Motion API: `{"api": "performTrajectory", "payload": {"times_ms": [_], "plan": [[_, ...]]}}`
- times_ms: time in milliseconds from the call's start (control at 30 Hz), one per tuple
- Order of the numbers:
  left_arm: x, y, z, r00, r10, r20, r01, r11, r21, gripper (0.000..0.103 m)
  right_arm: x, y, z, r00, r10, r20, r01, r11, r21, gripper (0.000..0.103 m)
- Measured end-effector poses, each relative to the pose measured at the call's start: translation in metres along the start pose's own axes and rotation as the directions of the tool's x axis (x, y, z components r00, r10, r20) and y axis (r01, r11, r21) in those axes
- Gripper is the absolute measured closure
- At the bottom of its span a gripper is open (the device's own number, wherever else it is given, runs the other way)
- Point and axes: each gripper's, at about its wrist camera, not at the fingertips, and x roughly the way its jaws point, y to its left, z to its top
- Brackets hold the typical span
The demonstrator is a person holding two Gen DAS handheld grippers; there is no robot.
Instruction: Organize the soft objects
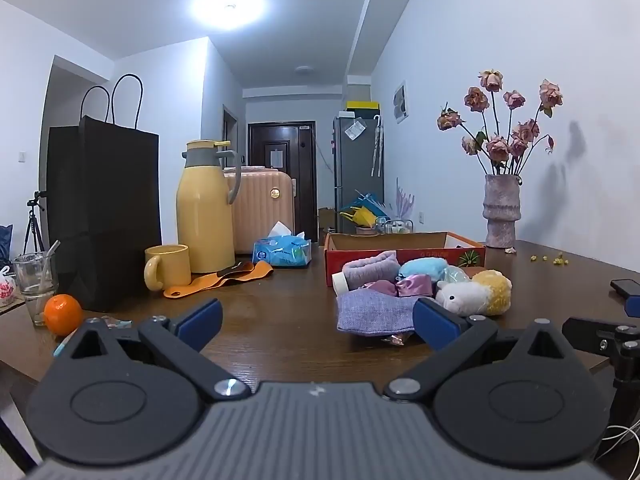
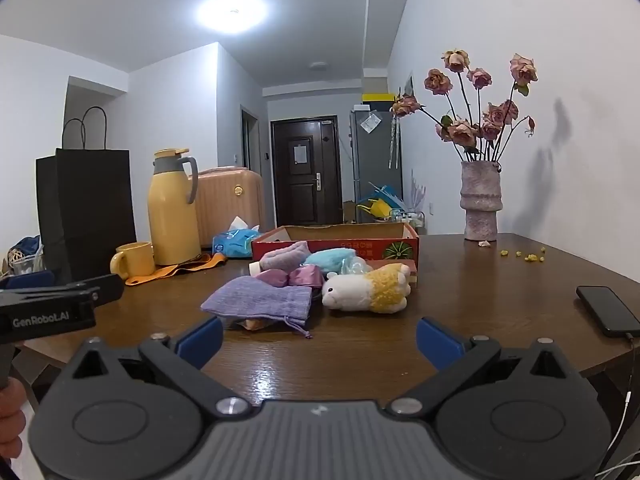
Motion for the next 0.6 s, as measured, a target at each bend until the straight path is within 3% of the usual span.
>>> {"api": "performTrajectory", "payload": {"times_ms": [167, 600], "plan": [[-0.006, 0.0, -0.004, 1.0, -0.007, 0.022, 0.007, 1.0, 0.03, 0.0, 0.003, 0.001, -0.001, 1.0, -0.003, -0.017, 0.003, 1.0, 0.003, 0.0], [0.001, -0.006, -0.002, 1.0, -0.015, -0.007, 0.015, 0.999, 0.041, 0.0, 0.002, -0.004, 0.0, 1.0, 0.004, -0.008, -0.004, 1.0, 0.013, 0.0]]}}
